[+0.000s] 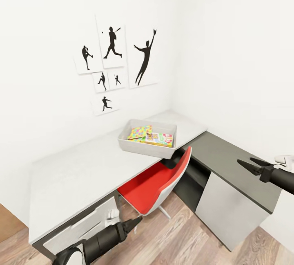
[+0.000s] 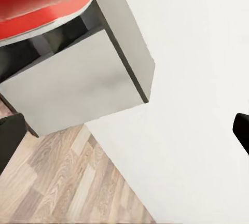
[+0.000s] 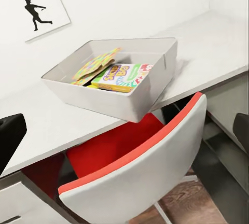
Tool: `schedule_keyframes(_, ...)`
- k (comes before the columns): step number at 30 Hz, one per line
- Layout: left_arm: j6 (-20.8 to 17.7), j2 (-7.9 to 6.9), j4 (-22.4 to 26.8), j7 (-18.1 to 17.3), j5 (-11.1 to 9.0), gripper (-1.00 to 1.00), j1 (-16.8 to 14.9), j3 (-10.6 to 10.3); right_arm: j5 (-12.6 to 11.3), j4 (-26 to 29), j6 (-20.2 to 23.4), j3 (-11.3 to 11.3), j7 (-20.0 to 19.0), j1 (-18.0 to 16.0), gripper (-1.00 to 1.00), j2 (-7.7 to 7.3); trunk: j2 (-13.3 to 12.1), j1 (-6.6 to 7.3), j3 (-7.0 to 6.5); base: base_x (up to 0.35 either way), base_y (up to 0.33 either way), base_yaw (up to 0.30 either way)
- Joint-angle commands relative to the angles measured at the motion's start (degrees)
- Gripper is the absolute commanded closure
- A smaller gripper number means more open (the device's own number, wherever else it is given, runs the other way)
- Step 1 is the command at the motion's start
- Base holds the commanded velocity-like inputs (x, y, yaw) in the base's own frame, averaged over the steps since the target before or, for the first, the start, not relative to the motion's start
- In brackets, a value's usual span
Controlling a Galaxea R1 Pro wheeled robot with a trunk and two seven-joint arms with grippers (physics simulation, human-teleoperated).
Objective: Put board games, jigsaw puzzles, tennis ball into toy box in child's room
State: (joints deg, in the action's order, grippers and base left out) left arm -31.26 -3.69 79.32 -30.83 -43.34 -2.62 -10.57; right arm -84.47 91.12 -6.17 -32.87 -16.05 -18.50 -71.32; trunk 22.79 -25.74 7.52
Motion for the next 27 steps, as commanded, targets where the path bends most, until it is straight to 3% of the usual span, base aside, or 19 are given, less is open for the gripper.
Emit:
schedule_keyframes(1,-0.22,-0.1,-0.59,0.61,-0.57,-1.0,0.83,-0.09,-0.61,-0.04,-0.34,-0.45,-0.25,-0.31,-1.0,-0.07,0.13,-0.04,0.11,0.0,0.0,-0.067)
schedule_keyframes(7,0.76,-0.48,-1.81,1.84,-0.53,-1.0,3.92,-0.04,-0.61,-0.05,-0.34,-0.45,-0.23,-0.31,-1.0,-0.12,0.13,-0.04,0.07,0.0,0.0,-0.046)
schedule_keyframes(10,2.86,-0.81,-2.4,2.48,-0.6,-1.0,7.55,0.13,-0.63,-0.21,-0.34,-0.45,-0.25,-0.31,-1.0,-0.24,0.13,-0.04,0.06,0.0,0.0,-0.022)
schedule_keyframes(14,4.36,-1.01,-2.53,2.71,-0.67,-1.0,9.69,0.66,-0.65,-0.32,-0.34,-0.45,-0.28,-0.31,-1.0,-0.33,0.13,-0.04,0.05,0.0,0.0,-0.014)
schedule_keyframes(22,6.74,-1.28,-2.96,3.93,-0.62,-1.0,15.53,4.11,-0.69,-0.45,-0.34,-0.45,-0.47,-0.31,-1.0,-0.55,0.13,-0.04,0.04,0.0,0.0,-0.006)
schedule_keyframes(27,7.14,-1.32,-3.36,5.39,-0.54,-1.0,17.34,6.16,-0.71,-0.48,-0.34,-0.45,-0.51,-0.31,-1.0,-0.6,0.13,-0.04,0.04,0.0,0.0,-0.002)
